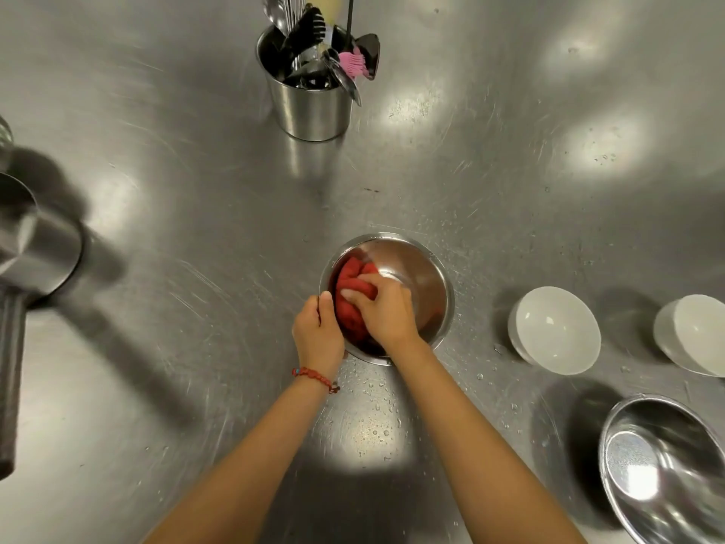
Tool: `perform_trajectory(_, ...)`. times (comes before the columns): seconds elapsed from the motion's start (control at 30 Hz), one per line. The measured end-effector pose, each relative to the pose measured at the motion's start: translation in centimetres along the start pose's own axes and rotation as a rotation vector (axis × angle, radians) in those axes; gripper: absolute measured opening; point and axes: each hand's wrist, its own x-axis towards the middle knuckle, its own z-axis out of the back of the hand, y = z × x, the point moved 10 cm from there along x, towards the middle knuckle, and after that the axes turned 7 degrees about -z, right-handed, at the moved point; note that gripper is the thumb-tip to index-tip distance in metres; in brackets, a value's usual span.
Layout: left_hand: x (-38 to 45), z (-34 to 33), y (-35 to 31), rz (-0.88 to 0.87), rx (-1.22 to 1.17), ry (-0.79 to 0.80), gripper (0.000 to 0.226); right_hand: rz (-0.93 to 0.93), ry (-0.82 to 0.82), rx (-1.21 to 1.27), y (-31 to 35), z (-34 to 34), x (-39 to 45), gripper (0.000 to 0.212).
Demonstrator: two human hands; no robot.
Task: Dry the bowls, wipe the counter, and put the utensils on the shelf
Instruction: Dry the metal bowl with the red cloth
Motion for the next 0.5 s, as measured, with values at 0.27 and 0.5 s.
perform_trajectory(0.27,-0.4,-0.5,0.1,-0.01,0.015,0.022,0.042,-0.047,-0.021,0.122,-0.9,-0.1,-0.6,0.018)
perform_trajectory(0.5,-0.7,0.6,0.5,0.008,0.001,-0.077,0.041,0.082,0.235,-0.007,-0.4,-0.4,-3.7,0.023)
